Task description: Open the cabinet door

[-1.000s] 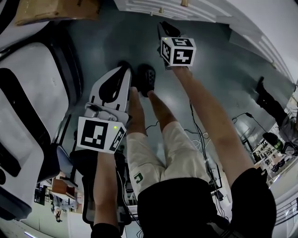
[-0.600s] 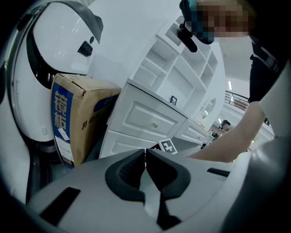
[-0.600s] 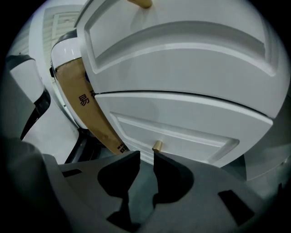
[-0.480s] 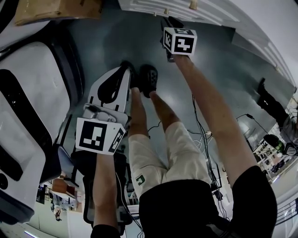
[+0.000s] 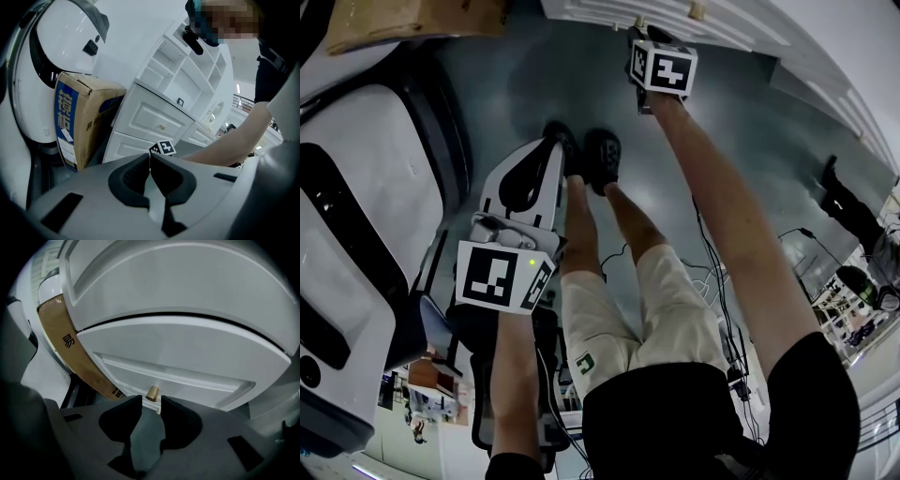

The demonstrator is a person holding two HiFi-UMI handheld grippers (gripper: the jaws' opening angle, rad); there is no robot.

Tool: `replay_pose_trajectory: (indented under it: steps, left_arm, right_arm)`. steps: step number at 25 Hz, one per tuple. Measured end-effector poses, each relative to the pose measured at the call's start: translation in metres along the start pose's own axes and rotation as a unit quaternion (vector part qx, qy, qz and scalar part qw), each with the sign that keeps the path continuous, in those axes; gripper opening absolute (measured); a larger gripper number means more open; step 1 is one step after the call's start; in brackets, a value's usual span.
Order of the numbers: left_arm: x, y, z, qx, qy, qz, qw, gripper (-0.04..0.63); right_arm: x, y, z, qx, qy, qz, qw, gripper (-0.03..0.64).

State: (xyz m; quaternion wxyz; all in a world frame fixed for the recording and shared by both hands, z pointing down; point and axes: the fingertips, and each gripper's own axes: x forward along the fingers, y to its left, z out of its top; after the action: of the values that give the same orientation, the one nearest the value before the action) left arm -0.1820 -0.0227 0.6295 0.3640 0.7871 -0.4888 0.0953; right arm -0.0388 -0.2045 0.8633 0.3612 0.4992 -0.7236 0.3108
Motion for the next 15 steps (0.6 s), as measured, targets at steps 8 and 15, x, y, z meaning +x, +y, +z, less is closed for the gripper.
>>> replay_pose_trajectory:
  steps: [8, 15]
  left_arm:
    - [0.0021, -0.0042, -0.0041, 0.009, 0.014, -0.008, 0.9998, 0.028]
    - [0.0025, -0.0036, -0.0045, 0.009, 0.016, -0.006, 0.9998, 0.028]
  right_arm:
    - [0.0075, -0.0009, 0.0004, 0.017, 0.005, -0.003, 1.000, 0.146]
    - [0.0086, -0.0010, 0.0010, 0.019, 0.004, 0.000, 1.000, 0.117]
